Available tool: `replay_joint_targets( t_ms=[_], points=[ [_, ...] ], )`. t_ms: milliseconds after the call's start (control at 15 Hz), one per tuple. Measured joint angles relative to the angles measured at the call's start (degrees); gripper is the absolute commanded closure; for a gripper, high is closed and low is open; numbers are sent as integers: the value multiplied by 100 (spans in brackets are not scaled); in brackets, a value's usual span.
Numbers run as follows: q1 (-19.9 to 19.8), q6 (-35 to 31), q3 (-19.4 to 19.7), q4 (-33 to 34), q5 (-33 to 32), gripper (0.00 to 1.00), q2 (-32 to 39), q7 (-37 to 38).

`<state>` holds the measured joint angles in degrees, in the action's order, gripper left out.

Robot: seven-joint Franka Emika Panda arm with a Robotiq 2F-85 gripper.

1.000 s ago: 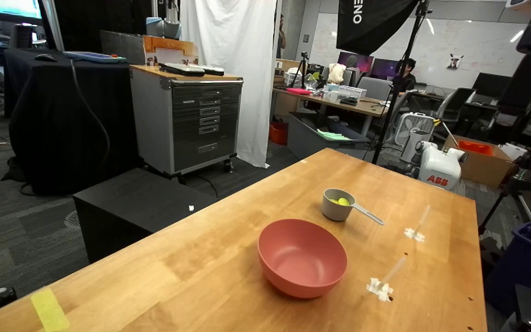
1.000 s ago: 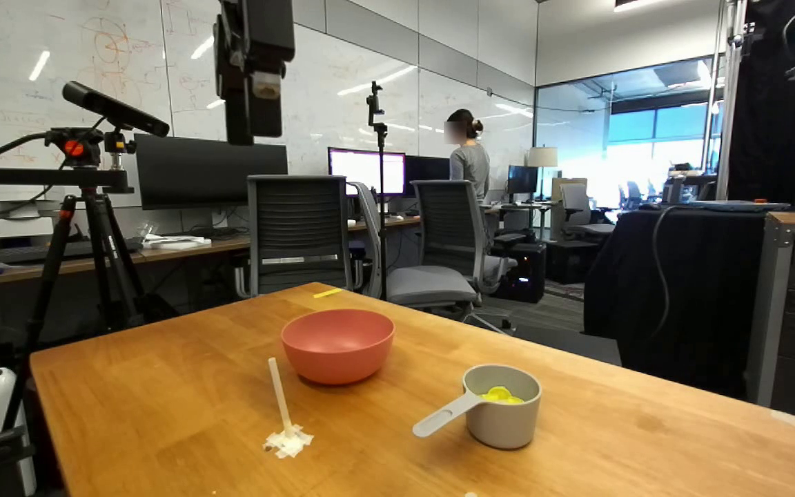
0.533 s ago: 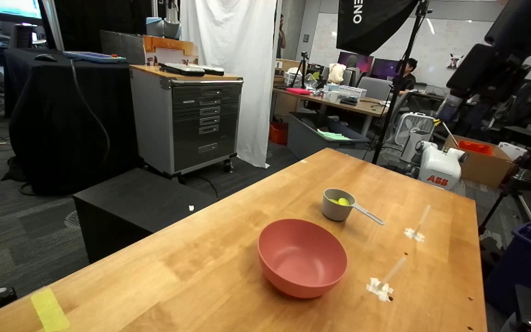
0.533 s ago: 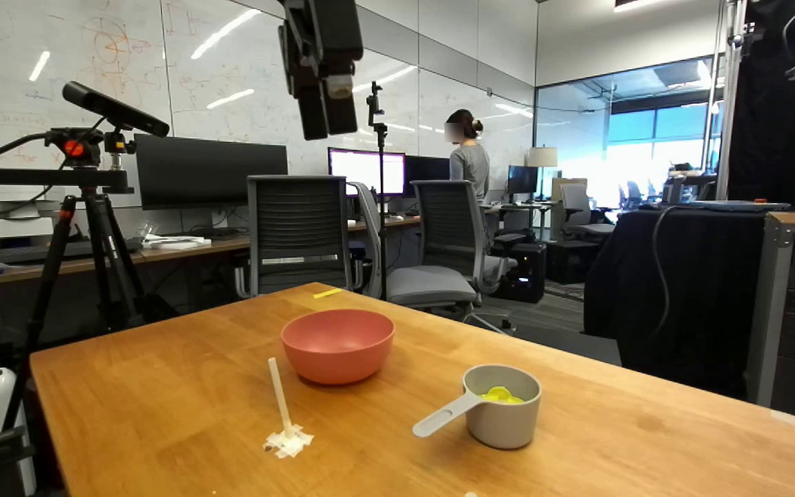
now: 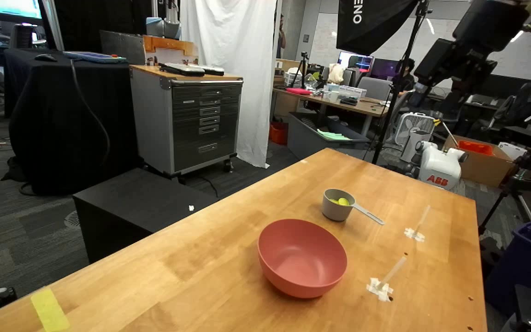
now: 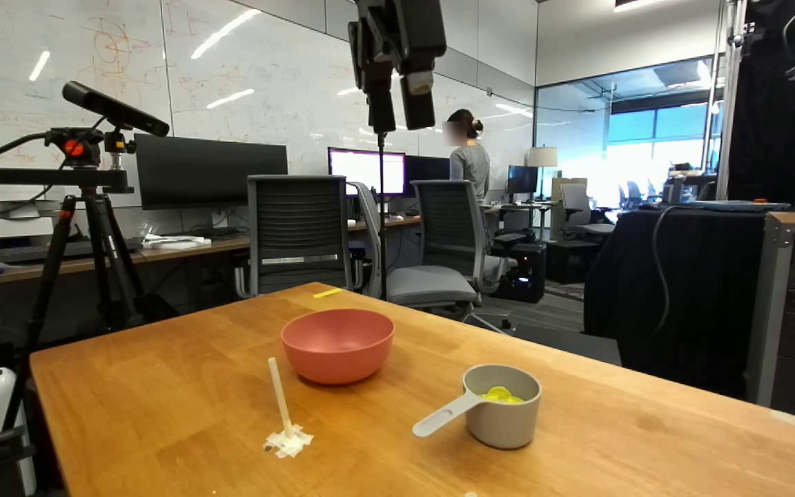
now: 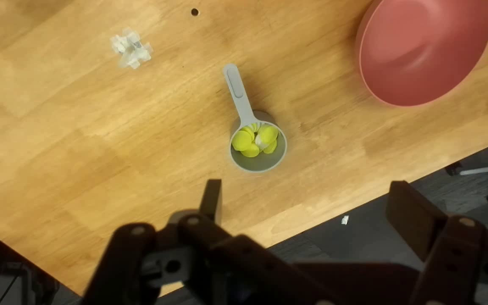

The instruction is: Pour the contents of the cup into the bowl

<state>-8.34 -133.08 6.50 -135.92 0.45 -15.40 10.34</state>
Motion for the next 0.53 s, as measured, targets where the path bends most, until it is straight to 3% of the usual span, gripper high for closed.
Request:
replay_joint_targets(
  t_ms=[533],
  points=[
    [-17, 477, 28, 1137, -211, 0, 1247, -135]
  ],
)
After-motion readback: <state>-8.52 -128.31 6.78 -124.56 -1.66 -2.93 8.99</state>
